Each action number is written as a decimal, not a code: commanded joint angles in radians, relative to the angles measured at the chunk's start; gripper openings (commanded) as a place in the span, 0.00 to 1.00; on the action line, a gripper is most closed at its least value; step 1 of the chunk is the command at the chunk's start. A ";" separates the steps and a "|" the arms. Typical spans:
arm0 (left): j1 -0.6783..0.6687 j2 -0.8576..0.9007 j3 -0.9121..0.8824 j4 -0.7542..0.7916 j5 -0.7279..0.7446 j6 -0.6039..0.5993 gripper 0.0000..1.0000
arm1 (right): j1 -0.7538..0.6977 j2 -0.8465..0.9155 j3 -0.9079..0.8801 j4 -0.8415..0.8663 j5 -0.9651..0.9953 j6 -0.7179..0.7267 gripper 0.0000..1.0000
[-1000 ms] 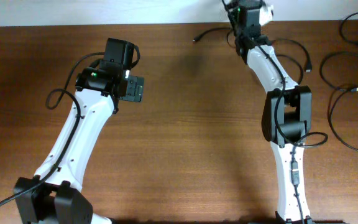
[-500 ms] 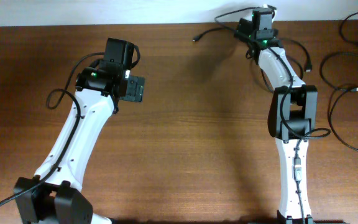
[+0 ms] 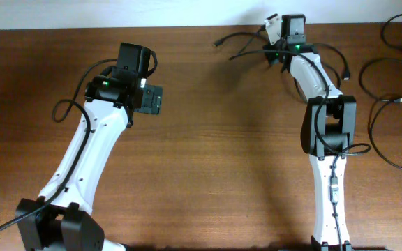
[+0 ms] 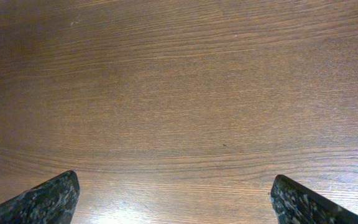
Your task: Untangle cables
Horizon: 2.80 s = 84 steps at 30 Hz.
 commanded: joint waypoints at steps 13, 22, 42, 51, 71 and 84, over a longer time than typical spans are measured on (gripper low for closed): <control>0.005 0.002 0.019 -0.003 0.010 -0.002 0.99 | -0.010 -0.126 0.039 -0.094 0.097 0.322 0.04; 0.005 0.016 0.019 0.006 0.037 -0.003 0.99 | -0.011 -0.354 0.037 -0.311 0.225 0.505 0.04; 0.005 0.028 0.018 0.099 0.082 -0.003 0.99 | 0.032 -0.266 -0.103 -0.560 0.145 0.843 0.04; 0.005 0.028 0.018 0.103 0.108 -0.003 0.99 | 0.037 -0.247 -0.270 -0.189 0.118 0.721 0.04; 0.005 0.028 0.018 0.086 0.122 -0.002 0.99 | -0.283 -0.111 -0.270 -0.189 0.086 0.712 0.04; 0.005 0.028 0.018 0.084 0.119 0.016 0.99 | -0.098 -0.360 -0.127 -0.306 -0.009 0.638 0.04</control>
